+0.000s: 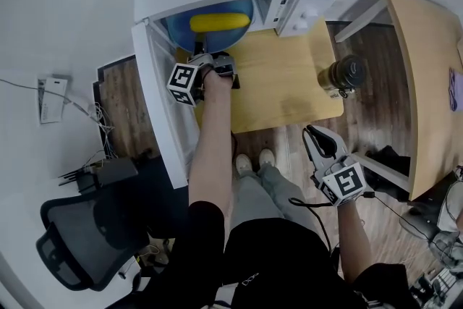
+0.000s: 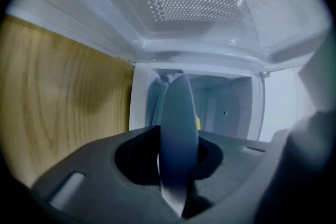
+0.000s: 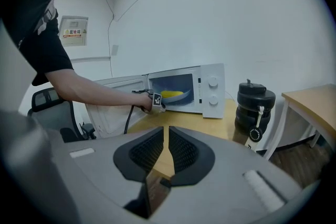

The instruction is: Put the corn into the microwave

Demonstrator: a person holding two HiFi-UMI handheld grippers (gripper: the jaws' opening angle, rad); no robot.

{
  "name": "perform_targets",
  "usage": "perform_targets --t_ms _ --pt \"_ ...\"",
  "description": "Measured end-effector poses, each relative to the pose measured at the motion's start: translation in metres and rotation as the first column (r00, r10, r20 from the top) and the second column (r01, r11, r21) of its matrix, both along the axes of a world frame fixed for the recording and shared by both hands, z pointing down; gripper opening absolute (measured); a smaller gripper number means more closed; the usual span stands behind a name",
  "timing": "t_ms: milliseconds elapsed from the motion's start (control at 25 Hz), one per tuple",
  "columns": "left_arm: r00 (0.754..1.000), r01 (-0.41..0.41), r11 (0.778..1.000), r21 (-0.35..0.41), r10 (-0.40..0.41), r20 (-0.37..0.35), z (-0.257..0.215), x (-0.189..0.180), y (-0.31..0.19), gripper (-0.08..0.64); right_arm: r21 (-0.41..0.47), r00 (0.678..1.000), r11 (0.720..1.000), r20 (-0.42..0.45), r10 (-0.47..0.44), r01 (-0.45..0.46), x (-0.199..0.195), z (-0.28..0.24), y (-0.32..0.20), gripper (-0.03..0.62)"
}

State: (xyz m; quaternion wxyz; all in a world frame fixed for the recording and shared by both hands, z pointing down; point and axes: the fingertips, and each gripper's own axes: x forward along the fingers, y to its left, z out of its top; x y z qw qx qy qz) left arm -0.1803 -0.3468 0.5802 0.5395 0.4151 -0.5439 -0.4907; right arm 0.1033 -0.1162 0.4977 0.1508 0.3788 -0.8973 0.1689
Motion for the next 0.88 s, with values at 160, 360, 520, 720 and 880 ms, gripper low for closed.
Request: perform_targets --t_ms 160,360,520,720,880 --pt "1.000 -0.010 1.000 -0.016 0.010 0.014 0.007 -0.009 -0.018 0.074 -0.020 1.000 1.000 -0.013 -0.004 0.004 -0.004 0.006 0.002 0.038" --pt "0.997 -0.036 0.998 -0.053 0.040 0.064 0.007 -0.014 -0.045 0.075 -0.043 1.000 0.999 -0.015 0.000 0.000 -0.006 0.015 0.001 0.038" --pt "0.996 -0.038 0.997 -0.061 0.043 0.076 -0.001 -0.018 -0.066 0.075 -0.059 1.000 0.998 -0.017 0.003 -0.004 -0.010 0.022 0.001 0.038" --pt "0.990 -0.062 0.993 -0.102 0.074 0.122 -0.006 -0.019 -0.087 0.079 -0.072 1.000 0.997 -0.014 0.007 -0.008 -0.012 0.027 0.000 0.038" --pt "0.989 -0.072 0.992 -0.108 0.085 0.124 -0.004 -0.017 -0.088 0.081 -0.080 1.000 0.997 -0.016 0.014 -0.016 -0.011 0.030 0.000 0.038"
